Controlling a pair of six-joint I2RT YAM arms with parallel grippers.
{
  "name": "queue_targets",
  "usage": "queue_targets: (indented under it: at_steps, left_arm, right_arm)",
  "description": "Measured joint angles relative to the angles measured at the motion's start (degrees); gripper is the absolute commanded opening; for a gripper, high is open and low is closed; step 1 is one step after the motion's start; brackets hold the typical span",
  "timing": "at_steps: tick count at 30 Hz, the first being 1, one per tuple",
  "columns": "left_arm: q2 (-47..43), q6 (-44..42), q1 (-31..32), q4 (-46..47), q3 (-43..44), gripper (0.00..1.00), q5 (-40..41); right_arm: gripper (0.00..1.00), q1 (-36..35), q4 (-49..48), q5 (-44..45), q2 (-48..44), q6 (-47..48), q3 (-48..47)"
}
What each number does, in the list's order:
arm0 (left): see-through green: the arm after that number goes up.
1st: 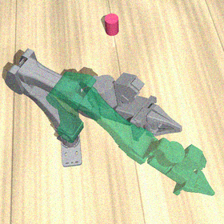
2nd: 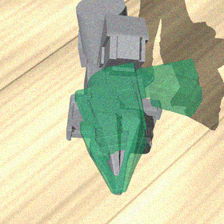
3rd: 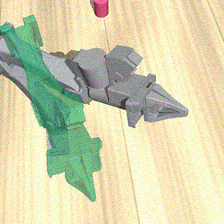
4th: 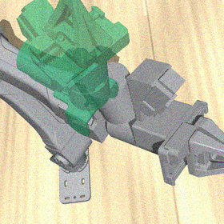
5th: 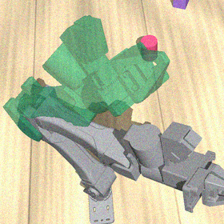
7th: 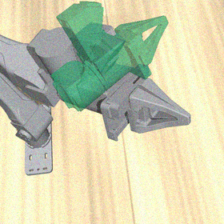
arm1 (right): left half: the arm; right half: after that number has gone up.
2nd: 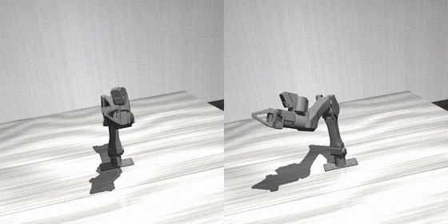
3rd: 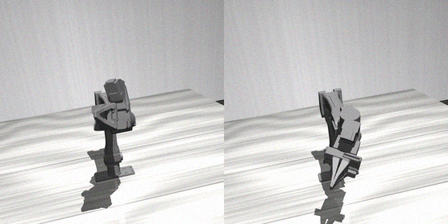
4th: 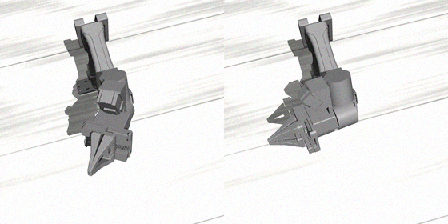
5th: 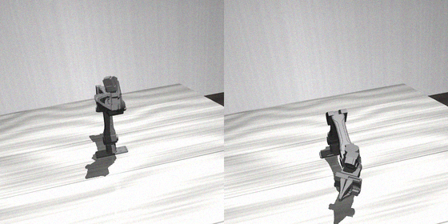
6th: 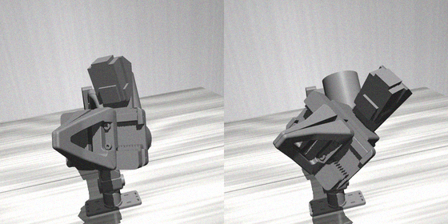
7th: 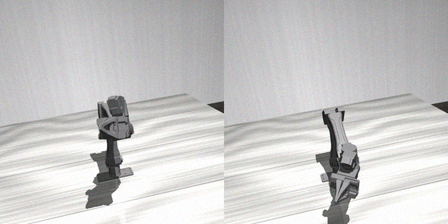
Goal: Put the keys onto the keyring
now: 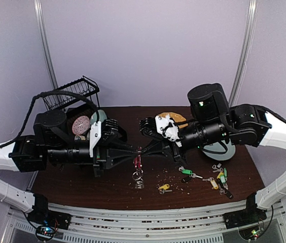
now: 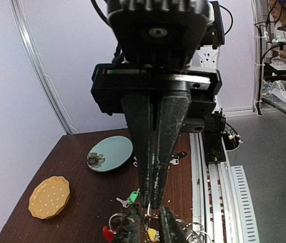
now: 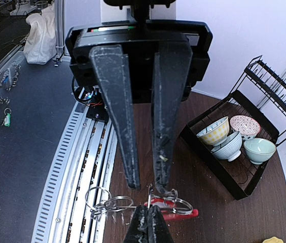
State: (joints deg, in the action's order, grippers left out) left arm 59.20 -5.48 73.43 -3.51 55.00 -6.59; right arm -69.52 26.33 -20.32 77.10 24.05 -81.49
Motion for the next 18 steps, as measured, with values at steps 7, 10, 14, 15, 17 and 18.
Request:
queue_targets:
  at_steps: [7, 10, 14, 15, 17, 18]
  left_arm:
    - [0.5, -0.74, 0.0, -0.28, 0.0, 0.19, 0.13]
    - [0.74, -1.03, 0.0, -0.9, 0.0, 0.2, 0.07]
    - [0.83, -1.11, 0.0, -1.11, 0.0, 0.12, 0.2]
    - [0.83, -1.16, 0.0, -1.11, 0.0, 0.11, 0.31]
    - [0.83, -1.29, 0.0, -1.11, 0.0, 0.12, 0.44]
    - [0.83, -1.29, 0.0, -1.11, 0.0, 0.13, 0.48]
  right_arm:
    - [0.0, 0.0, -0.02, 0.0, 0.0, -0.02, -0.02]
    - [0.0, 0.0, -0.02, 0.0, 0.0, -0.02, -0.02]
    - [0.0, 0.0, -0.02, 0.0, 0.0, -0.04, -0.02]
    - [0.0, 0.0, -0.02, 0.0, 0.0, -0.07, -0.02]
    - [0.0, 0.0, -0.02, 0.0, 0.0, -0.09, -0.02]
    - [0.0, -0.02, -0.02, -0.02, 0.0, -0.11, -0.02]
